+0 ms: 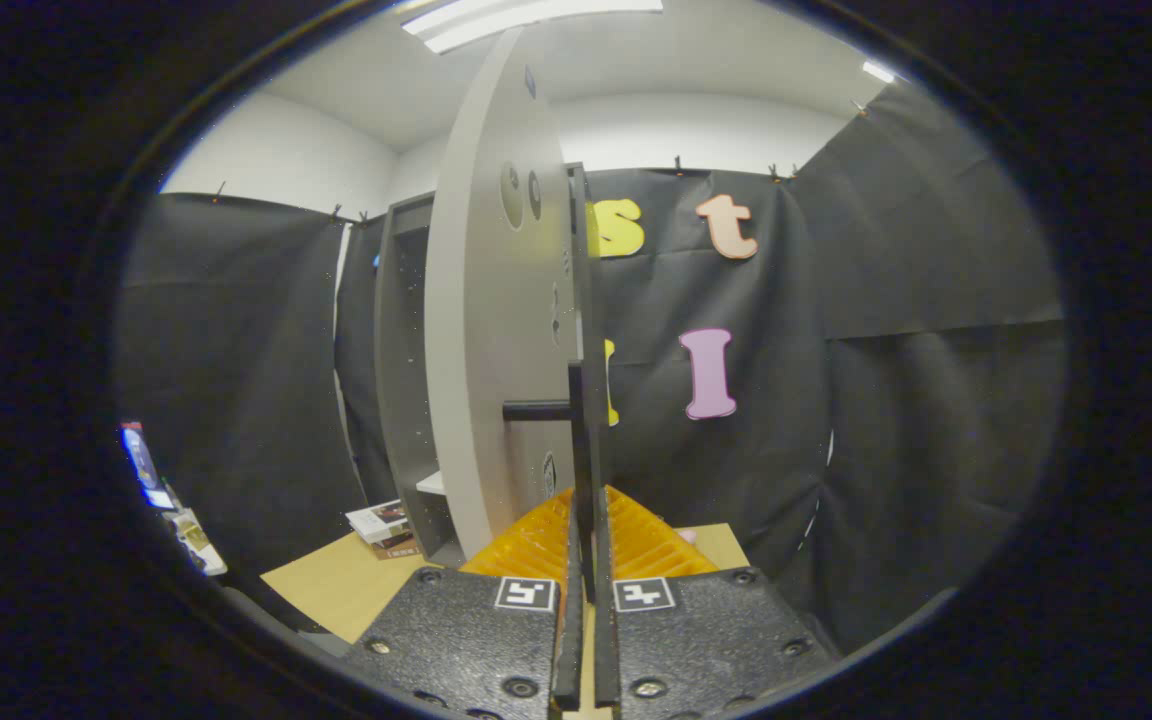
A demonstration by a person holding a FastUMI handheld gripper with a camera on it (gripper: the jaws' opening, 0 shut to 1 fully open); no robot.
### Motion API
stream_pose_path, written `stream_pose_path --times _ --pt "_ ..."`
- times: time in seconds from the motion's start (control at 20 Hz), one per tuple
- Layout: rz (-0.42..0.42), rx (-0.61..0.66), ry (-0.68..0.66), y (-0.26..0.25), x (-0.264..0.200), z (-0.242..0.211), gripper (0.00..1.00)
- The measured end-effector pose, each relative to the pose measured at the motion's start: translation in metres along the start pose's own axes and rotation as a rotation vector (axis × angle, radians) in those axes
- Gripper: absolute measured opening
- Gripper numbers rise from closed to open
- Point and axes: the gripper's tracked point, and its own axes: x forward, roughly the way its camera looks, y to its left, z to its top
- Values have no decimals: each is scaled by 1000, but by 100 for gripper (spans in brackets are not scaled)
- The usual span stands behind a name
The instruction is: Open the shoe cabinet door, grab the shoes and put them into the shoe cabinet, then close the shoe cabinet door.
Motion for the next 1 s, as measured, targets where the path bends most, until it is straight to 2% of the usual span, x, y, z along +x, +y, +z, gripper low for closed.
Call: stream_pose_path --times 0.05,0.1,0.3,0.6,0.75,1.0 --pt "-40 -9 -24 -4 -13 0 13" --pt "-72 -23 -52 -4 -26 1 36" --pt "-117 -31 -99 10 -66 -22 99" --pt "-77 33 -110 49 -77 -86 100" --pt "-60 11 -86 68 -64 -124 100" --pt "-86 15 -62 96 -26 -179 100"
